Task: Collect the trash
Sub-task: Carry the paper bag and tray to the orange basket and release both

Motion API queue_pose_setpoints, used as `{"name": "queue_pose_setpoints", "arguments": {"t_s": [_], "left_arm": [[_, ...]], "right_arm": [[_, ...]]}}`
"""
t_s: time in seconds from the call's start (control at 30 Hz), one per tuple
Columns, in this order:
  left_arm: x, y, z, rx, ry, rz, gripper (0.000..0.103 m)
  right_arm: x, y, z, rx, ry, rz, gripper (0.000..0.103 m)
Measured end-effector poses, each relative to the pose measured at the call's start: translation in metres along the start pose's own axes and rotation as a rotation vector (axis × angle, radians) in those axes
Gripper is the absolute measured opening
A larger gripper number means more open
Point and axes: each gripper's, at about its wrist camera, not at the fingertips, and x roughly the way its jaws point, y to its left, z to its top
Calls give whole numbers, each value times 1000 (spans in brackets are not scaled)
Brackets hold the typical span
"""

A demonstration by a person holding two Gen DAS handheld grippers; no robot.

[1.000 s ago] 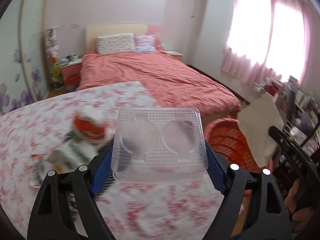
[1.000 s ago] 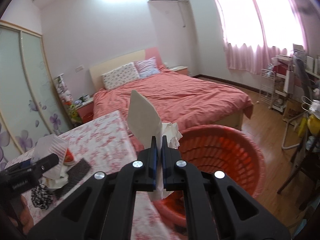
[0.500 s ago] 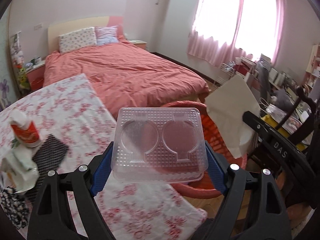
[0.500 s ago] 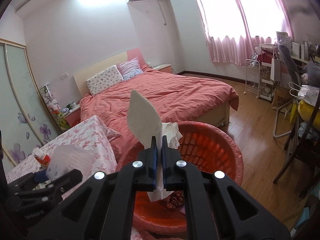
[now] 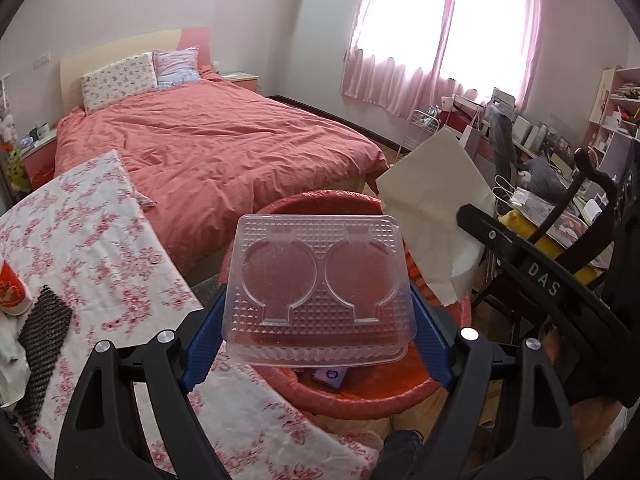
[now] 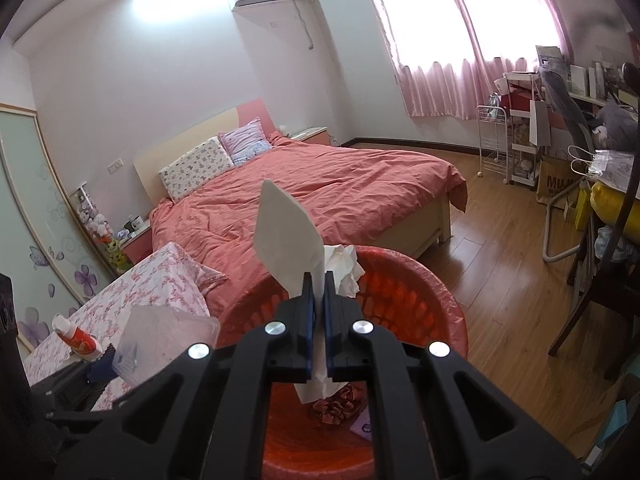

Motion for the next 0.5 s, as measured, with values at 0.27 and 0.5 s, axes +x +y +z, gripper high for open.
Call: {"name": "queue_pose_setpoints", "arguments": {"t_s": [0.27,0.5], "left_arm": [[27,-3,-7,-7,79,0,85],[32,5,-16,-58,131,0,85]], "right_arm": [[18,-16,0,62,35,4,21],[18,-22,-6,69,47,-21,28]]}}
